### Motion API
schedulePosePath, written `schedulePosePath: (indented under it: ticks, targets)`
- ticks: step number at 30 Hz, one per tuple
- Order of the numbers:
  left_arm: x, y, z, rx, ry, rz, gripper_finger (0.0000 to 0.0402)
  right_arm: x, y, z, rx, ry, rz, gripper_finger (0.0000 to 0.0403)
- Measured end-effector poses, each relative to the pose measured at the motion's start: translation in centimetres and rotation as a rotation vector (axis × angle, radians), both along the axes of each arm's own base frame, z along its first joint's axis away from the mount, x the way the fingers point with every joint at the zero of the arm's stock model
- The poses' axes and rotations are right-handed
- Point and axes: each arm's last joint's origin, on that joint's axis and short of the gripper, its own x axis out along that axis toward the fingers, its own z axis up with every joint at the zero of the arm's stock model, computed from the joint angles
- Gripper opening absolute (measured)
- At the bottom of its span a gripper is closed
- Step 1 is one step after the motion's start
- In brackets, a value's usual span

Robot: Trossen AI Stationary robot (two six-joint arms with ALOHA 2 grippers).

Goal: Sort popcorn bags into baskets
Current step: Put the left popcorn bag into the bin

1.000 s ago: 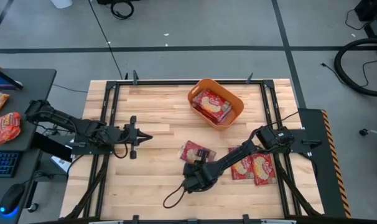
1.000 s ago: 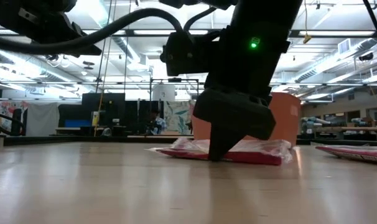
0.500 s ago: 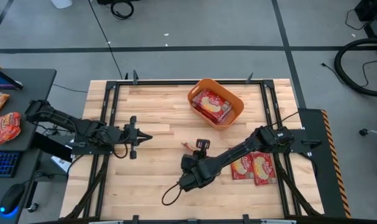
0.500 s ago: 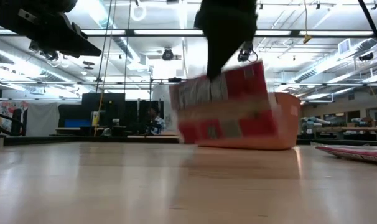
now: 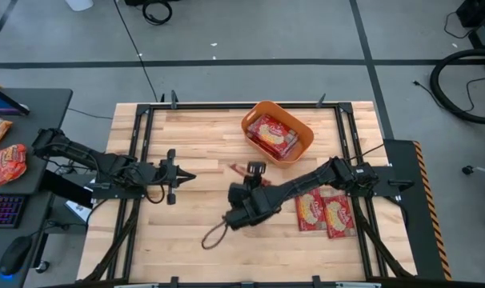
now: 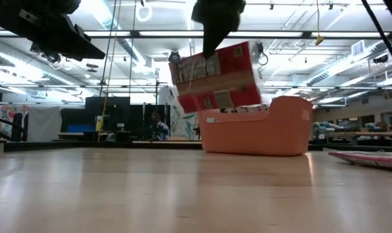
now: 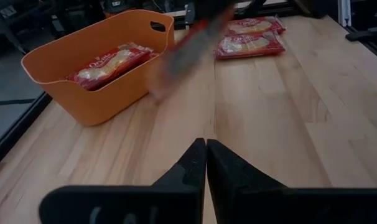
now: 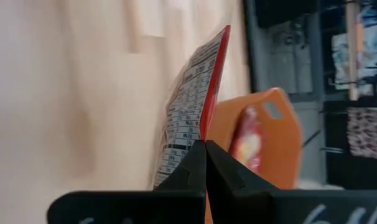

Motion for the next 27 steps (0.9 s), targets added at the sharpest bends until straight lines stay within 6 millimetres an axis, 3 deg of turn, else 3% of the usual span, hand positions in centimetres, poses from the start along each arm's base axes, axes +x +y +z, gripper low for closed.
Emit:
schedulePosePath:
  ticks: [7,16,21,27]
  targets:
    - [0.0,0.0,-0.1,-0.002,0.005,0.001,0.0018,0.0,-4.1,2.6,-0.088,-0.023,-0.032,0.0001]
    - [0.0,0.0,-0.1,-0.009,0.005,0.003,0.0018,-0.5,-11.1,5.5,-0.104,0.005,-0.123,0.0000]
    - [-0.1,0.0,-0.3,-0.022,0.027,0.012,0.0018,-0.5,-14.7,5.0,-0.083,0.077,-0.170,0.0000]
    - [-0.4,0.1,-0.9,-0.051,0.089,0.036,0.0018,-1.5,-18.1,1.3,-0.084,0.242,-0.245,0.0001]
